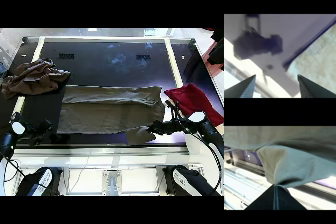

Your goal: Fold the shirts.

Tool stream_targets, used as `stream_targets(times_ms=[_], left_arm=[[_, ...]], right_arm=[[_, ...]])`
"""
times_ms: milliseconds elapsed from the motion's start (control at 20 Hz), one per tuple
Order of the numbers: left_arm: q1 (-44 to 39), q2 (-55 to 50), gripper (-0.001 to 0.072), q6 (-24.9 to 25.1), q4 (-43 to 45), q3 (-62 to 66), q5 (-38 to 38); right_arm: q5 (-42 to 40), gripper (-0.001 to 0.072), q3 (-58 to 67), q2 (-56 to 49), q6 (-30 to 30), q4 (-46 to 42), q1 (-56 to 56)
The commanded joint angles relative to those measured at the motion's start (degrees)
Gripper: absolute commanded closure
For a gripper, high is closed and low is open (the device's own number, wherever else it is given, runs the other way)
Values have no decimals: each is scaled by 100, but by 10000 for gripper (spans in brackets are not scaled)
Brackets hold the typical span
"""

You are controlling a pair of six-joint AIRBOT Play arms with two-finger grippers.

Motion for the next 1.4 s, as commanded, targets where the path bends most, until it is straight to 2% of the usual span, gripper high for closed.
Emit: stream_targets(times_ms=[0,150,400,450,500,550,600,750,850,900,1050,1100,1250,1350], left_arm=[[306,-267,140,299,-1222,-234,435],[306,-592,140,763,-1989,-234,782],[306,-955,142,859,-2041,-234,715],[304,-955,188,855,-2048,-234,704],[304,-955,364,855,-2041,-234,715],[304,-955,491,857,-2035,-234,748],[304,-955,552,857,-2035,-234,820],[304,-955,572,857,-1961,-234,933],[304,-955,696,970,-2009,-232,881],[304,-951,696,1252,-2203,-210,848],[304,-807,696,2887,-3167,269,490],[304,-651,696,3169,-3377,522,422],[302,-170,698,3405,-3440,1451,601],[251,-142,699,3425,-3407,1945,713]], right_arm=[[22,679,24,39,2,17,2],[24,679,24,39,2,83,2],[24,679,24,42,0,225,2],[24,679,24,42,2,225,2],[22,679,24,42,0,225,2],[22,679,24,44,2,227,2],[22,679,24,44,2,232,2],[15,679,24,90,0,236,2],[15,680,26,162,2,247,2],[17,680,31,212,2,258,0],[247,681,332,575,111,109,-2],[374,681,525,763,350,-61,-4],[737,683,1152,1071,1001,-669,2],[723,684,1495,1025,1130,-1099,2]])
